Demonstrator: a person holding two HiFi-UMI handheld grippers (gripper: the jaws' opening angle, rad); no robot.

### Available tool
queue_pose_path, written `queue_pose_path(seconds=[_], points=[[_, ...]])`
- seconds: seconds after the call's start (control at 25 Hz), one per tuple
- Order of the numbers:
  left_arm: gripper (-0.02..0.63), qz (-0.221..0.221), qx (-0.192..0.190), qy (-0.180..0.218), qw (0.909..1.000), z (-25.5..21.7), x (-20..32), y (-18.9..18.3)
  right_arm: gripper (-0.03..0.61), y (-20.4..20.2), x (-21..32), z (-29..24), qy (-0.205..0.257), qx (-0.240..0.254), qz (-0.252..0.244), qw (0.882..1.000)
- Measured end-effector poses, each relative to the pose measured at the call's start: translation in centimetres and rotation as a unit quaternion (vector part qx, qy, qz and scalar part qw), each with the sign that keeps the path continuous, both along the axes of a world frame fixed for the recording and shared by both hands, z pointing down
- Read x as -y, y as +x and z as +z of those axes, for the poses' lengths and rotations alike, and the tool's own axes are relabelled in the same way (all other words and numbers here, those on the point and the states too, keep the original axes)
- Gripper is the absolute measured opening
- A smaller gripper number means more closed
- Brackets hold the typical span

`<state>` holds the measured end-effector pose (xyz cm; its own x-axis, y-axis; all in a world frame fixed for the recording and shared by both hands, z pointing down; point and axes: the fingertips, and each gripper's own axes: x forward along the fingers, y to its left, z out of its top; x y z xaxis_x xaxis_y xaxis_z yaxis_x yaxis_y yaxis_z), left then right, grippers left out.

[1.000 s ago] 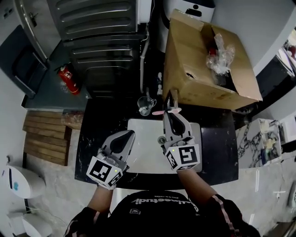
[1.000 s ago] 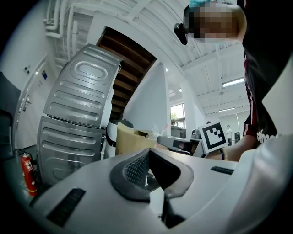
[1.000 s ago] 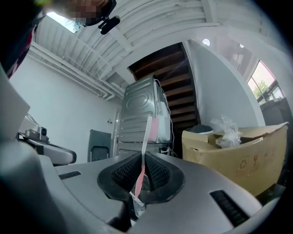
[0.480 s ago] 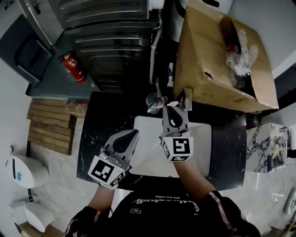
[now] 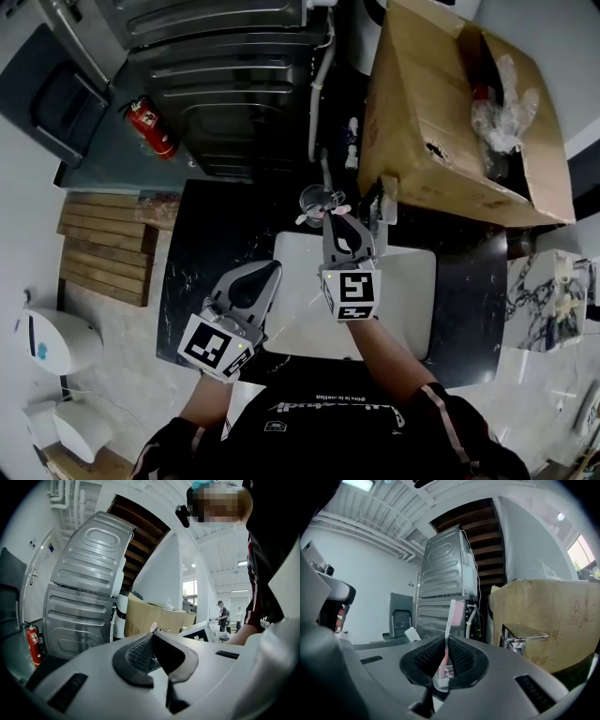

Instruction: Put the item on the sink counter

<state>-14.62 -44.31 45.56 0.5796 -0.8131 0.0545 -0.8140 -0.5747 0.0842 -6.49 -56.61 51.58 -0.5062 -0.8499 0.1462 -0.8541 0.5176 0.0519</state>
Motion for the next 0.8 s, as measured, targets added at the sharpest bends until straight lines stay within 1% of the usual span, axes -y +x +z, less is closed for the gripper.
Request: queue_pose_path(seconds=[0.36, 0.8], points=[[0.014, -0.005, 0.003, -0.007, 1.0000, 0.4, -0.4, 0.1, 0.055, -0.6, 0.2, 2.7, -0.042, -0.016, -0.008, 0.999], [0.014, -0.011, 0.010, -0.002, 0.9999, -0.5, -1.9, -0.2, 0.060, -0.3, -0.1, 3.3, -0.073, 0.000, -0.011, 0.997]])
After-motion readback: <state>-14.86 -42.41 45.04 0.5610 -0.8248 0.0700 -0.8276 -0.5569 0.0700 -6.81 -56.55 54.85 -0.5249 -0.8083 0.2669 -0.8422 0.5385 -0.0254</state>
